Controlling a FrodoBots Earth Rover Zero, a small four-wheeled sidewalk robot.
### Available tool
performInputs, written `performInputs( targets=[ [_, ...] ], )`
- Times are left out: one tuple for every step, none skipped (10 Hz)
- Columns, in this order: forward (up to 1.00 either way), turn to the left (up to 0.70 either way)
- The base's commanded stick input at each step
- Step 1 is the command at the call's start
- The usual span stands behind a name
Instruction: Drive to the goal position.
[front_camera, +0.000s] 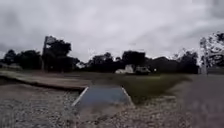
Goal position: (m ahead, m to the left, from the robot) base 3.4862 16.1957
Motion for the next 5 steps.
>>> performInputs(
  targets=[
    [0.50, 0.00],
    [0.50, 0.00],
    [0.50, 0.00],
    [0.50, 0.00],
    [0.50, 0.00]
  ],
)
